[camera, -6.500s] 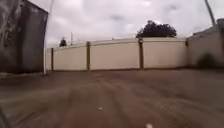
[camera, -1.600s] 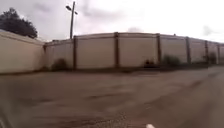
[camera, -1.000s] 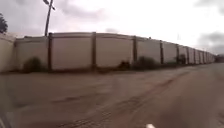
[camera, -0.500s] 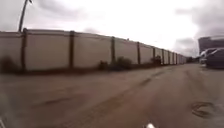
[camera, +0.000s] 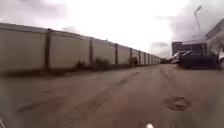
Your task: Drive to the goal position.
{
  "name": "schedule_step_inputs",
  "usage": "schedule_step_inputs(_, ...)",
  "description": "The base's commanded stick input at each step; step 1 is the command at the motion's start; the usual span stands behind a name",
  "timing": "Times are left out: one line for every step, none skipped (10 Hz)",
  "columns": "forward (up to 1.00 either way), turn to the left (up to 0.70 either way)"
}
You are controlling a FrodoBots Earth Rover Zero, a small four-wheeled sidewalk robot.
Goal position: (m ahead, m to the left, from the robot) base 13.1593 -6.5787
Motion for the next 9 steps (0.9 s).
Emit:
schedule_step_inputs(0.00,-0.60)
schedule_step_inputs(0.00,-0.60)
schedule_step_inputs(0.00,-0.60)
schedule_step_inputs(0.00,-0.60)
schedule_step_inputs(0.00,-0.60)
schedule_step_inputs(0.60,0.00)
schedule_step_inputs(0.60,0.00)
schedule_step_inputs(0.60,0.00)
schedule_step_inputs(0.60,0.00)
